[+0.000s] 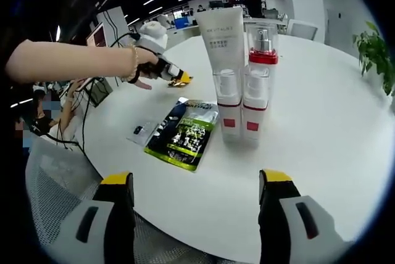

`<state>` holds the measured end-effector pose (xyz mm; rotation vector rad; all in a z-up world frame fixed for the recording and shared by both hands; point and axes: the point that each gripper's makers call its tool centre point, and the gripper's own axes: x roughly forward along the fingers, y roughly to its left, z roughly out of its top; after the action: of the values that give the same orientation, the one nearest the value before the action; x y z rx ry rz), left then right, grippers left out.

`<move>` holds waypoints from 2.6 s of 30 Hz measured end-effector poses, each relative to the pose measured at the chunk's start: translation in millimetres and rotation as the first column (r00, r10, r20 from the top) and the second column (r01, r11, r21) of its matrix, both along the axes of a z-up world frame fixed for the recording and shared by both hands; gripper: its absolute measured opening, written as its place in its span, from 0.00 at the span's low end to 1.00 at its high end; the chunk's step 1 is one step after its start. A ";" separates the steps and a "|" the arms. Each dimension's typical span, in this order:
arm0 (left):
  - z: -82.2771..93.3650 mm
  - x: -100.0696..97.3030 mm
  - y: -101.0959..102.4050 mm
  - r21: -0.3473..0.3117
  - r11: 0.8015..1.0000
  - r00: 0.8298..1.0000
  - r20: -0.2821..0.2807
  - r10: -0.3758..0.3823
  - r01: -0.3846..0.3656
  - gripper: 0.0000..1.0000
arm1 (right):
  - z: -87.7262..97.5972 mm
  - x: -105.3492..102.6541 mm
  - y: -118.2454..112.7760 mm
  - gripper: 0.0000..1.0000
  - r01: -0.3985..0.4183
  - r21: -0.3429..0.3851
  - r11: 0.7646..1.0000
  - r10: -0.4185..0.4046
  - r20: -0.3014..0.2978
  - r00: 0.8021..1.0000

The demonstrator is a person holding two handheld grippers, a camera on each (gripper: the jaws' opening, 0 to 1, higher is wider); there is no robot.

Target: Arrange the skincare products in the storage area until every visible bottle or jar stands upright without overlapping.

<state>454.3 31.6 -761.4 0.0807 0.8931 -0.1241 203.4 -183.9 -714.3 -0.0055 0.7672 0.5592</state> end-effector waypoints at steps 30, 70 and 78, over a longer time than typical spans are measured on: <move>67.1 -46.7 -17.4 -0.038 0.983 0.964 0.208 -0.166 0.178 0.33 | 17.9 4.1 7.2 0.82 -0.022 0.048 0.999 0.019 0.068 0.998; 146.8 -186.3 -58.9 0.101 0.882 0.806 0.368 -0.463 0.460 0.34 | 119.5 57.8 103.0 0.21 -0.134 0.381 0.915 0.039 0.245 0.969; 144.9 -198.5 -69.4 0.130 0.862 0.784 0.368 -0.501 0.490 0.34 | 113.8 55.8 111.0 0.15 -0.146 0.396 0.906 0.066 0.208 0.976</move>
<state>255.8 -37.8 -616.5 0.3578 0.4512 -0.5737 259.1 -72.9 -600.5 0.2865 0.4523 0.8054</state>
